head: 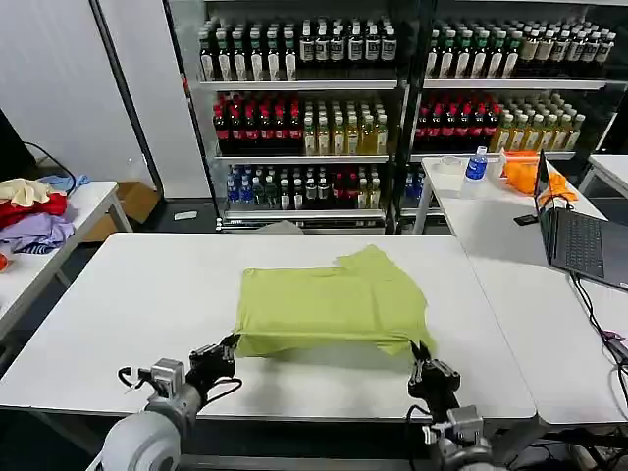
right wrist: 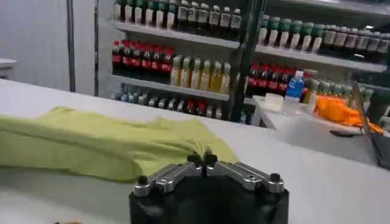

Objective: Fold and organize the clothes.

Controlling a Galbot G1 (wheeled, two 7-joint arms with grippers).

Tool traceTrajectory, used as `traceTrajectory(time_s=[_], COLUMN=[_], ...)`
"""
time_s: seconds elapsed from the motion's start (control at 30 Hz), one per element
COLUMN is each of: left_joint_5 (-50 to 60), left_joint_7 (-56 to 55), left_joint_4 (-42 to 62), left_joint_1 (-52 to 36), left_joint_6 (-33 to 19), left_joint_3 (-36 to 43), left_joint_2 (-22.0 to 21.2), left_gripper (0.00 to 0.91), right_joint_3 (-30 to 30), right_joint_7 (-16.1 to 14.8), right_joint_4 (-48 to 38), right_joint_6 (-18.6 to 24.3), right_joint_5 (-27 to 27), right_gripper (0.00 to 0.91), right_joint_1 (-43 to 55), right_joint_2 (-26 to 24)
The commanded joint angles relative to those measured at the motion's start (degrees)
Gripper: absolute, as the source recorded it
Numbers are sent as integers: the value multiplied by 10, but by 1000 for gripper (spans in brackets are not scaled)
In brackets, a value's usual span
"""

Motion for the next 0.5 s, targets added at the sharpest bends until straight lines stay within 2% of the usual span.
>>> traceTrajectory(time_s=[0.03,0.23,0.5], left_joint_5=[-2,4,9], left_joint_7=[-1,-6,-16], left_joint_4=[65,84,100], left_joint_1=[-65,-83,-94], left_joint_6=[-1,0,-1], left_joint_3=[28,44,49], left_joint_2=[-3,-14,-30], left_gripper=[20,20,20], right_joint_3=[-21,-42,-63], right_joint_7=[-8,-16,-23], right_joint_4=[-109,-161,-200], right_joint_6=[-10,-15,-21], right_joint_5=[25,31,26], right_gripper=[0,0,0], right_joint_1=[141,183,217], right_joint_2=[-33,-48,-45])
